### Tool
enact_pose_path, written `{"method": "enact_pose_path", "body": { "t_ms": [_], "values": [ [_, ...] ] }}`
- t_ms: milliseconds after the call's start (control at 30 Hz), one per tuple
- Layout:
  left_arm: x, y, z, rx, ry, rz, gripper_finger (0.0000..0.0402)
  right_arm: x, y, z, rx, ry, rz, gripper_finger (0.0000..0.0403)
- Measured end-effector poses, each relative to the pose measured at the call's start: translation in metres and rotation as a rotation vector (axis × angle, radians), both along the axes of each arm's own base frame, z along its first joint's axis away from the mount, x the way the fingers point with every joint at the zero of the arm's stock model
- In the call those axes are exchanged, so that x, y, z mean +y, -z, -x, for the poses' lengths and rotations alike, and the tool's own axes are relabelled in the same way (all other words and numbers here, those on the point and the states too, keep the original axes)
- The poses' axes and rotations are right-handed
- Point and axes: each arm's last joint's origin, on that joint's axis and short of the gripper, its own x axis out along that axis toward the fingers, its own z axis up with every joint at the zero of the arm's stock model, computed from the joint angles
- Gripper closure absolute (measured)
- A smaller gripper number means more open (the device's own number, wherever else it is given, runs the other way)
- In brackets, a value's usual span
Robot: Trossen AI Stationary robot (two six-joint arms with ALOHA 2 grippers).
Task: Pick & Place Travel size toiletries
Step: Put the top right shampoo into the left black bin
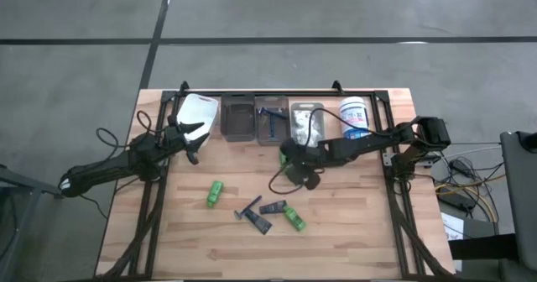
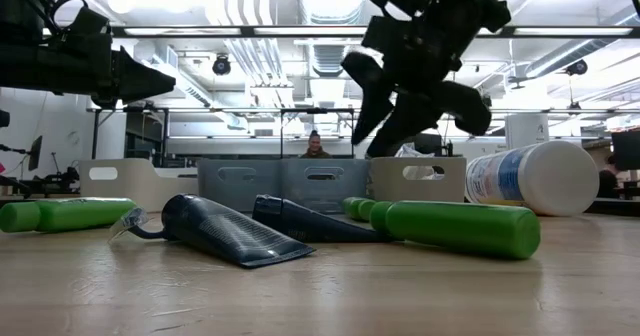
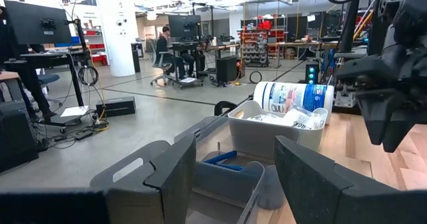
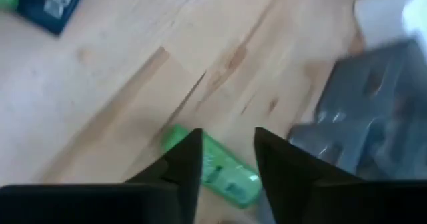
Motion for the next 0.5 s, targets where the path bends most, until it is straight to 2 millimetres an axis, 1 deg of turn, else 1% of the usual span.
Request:
{"method": "enact_pose_path", "body": {
  "t_ms": [100,200,400,500],
  "values": [
    [0.0000,-0.0001,0.0000,0.000,0.000,0.000,0.0195,0.0000,-0.0014,-0.0008,0.014,-0.148,0.117,0.0218],
    [0.0000,0.0000,0.0000,0.000,0.000,0.000,0.0195,0.0001,-0.0026,-0.0026,0.019,-0.219,0.174,0.0184],
    [0.0000,-0.0001,0.0000,0.000,0.000,0.000,0.0195,0.0002,-0.0039,-0.0044,0.000,-0.229,0.184,0.0136],
    [0.0000,-0.0001,0.0000,0.000,0.000,0.000,0.0195,0.0002,-0.0041,-0.0043,-0.006,-0.189,0.153,0.0121]
  ]
}}
